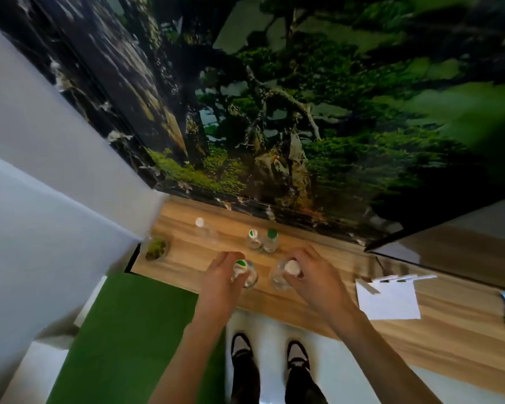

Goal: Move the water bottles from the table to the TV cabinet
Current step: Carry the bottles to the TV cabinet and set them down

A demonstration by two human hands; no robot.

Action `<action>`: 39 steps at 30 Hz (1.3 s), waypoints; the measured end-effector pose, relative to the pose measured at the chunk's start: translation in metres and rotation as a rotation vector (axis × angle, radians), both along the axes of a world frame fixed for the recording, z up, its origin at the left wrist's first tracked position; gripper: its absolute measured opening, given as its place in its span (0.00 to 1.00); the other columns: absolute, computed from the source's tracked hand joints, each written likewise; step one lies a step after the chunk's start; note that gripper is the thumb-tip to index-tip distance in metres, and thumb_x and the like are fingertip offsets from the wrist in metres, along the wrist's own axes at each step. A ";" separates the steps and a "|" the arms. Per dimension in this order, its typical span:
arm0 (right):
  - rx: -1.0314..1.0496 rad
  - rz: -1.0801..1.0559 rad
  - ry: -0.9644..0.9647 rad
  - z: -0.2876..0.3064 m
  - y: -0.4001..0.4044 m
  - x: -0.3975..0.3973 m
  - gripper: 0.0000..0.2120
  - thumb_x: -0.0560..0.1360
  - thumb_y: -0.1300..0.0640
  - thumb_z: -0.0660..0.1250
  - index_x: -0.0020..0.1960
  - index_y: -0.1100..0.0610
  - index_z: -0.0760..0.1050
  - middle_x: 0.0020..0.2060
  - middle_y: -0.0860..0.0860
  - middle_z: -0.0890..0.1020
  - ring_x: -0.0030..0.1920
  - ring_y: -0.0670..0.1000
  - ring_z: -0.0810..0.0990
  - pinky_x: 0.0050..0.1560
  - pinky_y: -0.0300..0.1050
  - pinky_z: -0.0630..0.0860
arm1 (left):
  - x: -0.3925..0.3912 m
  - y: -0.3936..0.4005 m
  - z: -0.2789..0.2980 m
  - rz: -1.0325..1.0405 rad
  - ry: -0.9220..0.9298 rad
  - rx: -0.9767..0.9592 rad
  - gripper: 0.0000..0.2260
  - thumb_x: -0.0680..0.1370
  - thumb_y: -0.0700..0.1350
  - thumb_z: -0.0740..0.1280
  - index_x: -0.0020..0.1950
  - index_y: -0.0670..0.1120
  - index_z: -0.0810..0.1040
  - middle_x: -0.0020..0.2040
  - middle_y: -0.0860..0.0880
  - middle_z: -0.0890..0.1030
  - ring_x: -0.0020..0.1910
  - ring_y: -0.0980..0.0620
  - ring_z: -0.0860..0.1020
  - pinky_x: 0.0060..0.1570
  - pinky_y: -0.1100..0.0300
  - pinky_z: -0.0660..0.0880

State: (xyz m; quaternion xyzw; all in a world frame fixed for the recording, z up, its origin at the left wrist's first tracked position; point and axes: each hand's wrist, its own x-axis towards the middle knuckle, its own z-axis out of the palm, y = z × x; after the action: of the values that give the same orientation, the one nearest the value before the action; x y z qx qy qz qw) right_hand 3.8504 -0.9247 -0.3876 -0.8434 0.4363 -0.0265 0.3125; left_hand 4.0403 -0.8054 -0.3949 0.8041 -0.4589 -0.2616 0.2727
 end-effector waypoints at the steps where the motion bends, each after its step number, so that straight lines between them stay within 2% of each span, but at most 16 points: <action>1: 0.011 -0.023 0.003 -0.009 -0.001 0.004 0.13 0.75 0.50 0.72 0.58 0.43 0.74 0.58 0.41 0.75 0.52 0.48 0.78 0.44 0.43 0.69 | 0.007 -0.003 -0.011 0.003 0.018 0.003 0.14 0.77 0.40 0.74 0.63 0.46 0.80 0.59 0.49 0.81 0.52 0.47 0.81 0.52 0.51 0.79; 5: 0.050 -0.087 0.009 -0.047 -0.005 0.019 0.13 0.75 0.51 0.73 0.57 0.45 0.75 0.54 0.42 0.74 0.49 0.49 0.78 0.42 0.45 0.71 | 0.033 -0.015 -0.051 0.020 0.065 -0.011 0.14 0.76 0.40 0.75 0.60 0.47 0.81 0.57 0.52 0.81 0.50 0.49 0.81 0.51 0.53 0.79; 7: 0.058 -0.113 0.023 -0.068 -0.008 0.024 0.13 0.75 0.51 0.73 0.56 0.46 0.74 0.52 0.42 0.73 0.47 0.49 0.78 0.40 0.43 0.68 | 0.042 -0.019 -0.073 0.016 0.074 -0.016 0.14 0.75 0.39 0.76 0.60 0.47 0.81 0.57 0.53 0.81 0.49 0.50 0.81 0.50 0.54 0.79; 9: 0.060 -0.146 0.033 -0.090 -0.012 0.028 0.13 0.75 0.52 0.74 0.56 0.45 0.73 0.53 0.41 0.73 0.47 0.48 0.78 0.40 0.42 0.68 | 0.047 -0.023 -0.096 0.001 0.083 -0.027 0.14 0.75 0.38 0.76 0.59 0.47 0.81 0.57 0.53 0.81 0.49 0.51 0.82 0.51 0.54 0.80; 13: 0.066 -0.214 0.019 -0.135 -0.022 0.037 0.13 0.75 0.53 0.75 0.55 0.45 0.74 0.54 0.42 0.74 0.45 0.49 0.79 0.41 0.46 0.75 | 0.052 -0.030 -0.146 -0.027 0.067 -0.035 0.14 0.75 0.37 0.76 0.59 0.47 0.81 0.57 0.53 0.81 0.52 0.51 0.81 0.52 0.52 0.81; 20: 0.023 -0.252 -0.016 -0.218 -0.026 0.052 0.13 0.74 0.54 0.75 0.56 0.50 0.75 0.54 0.44 0.75 0.43 0.49 0.80 0.40 0.43 0.73 | 0.051 -0.041 -0.228 -0.035 0.032 -0.068 0.18 0.75 0.37 0.76 0.62 0.50 0.79 0.57 0.59 0.78 0.50 0.55 0.79 0.51 0.58 0.79; 23: 0.028 -0.277 -0.037 -0.244 -0.028 0.057 0.13 0.75 0.54 0.75 0.56 0.51 0.75 0.55 0.45 0.75 0.43 0.50 0.79 0.40 0.46 0.75 | 0.052 -0.046 -0.256 -0.023 0.013 -0.067 0.19 0.75 0.39 0.76 0.62 0.52 0.77 0.57 0.60 0.77 0.49 0.57 0.78 0.49 0.60 0.79; 29: 0.048 -0.254 -0.043 -0.279 -0.031 0.067 0.14 0.75 0.54 0.75 0.57 0.50 0.75 0.56 0.45 0.76 0.45 0.50 0.80 0.41 0.48 0.77 | 0.052 -0.059 -0.289 -0.049 -0.037 -0.091 0.19 0.74 0.42 0.78 0.60 0.54 0.76 0.55 0.58 0.79 0.48 0.57 0.80 0.45 0.61 0.81; 35: 0.027 -0.198 -0.053 -0.292 -0.032 0.072 0.14 0.75 0.53 0.73 0.58 0.48 0.73 0.58 0.43 0.75 0.48 0.49 0.81 0.42 0.49 0.79 | 0.050 -0.075 -0.299 -0.108 -0.061 -0.096 0.18 0.75 0.39 0.76 0.63 0.50 0.78 0.57 0.54 0.80 0.52 0.51 0.80 0.49 0.50 0.82; 39: -0.006 -0.164 -0.044 -0.294 -0.036 0.078 0.18 0.74 0.54 0.74 0.61 0.48 0.73 0.59 0.43 0.75 0.49 0.49 0.81 0.42 0.48 0.80 | 0.049 -0.081 -0.299 -0.111 -0.049 -0.093 0.17 0.76 0.39 0.76 0.64 0.47 0.79 0.57 0.53 0.80 0.53 0.49 0.80 0.50 0.48 0.81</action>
State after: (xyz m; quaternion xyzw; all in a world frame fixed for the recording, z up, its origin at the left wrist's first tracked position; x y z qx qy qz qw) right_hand 3.9286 -0.9603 -0.6816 -0.8048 0.4969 -0.0721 0.3165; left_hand 4.0894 -0.8868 -0.6937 0.7700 -0.5212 -0.2350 0.2833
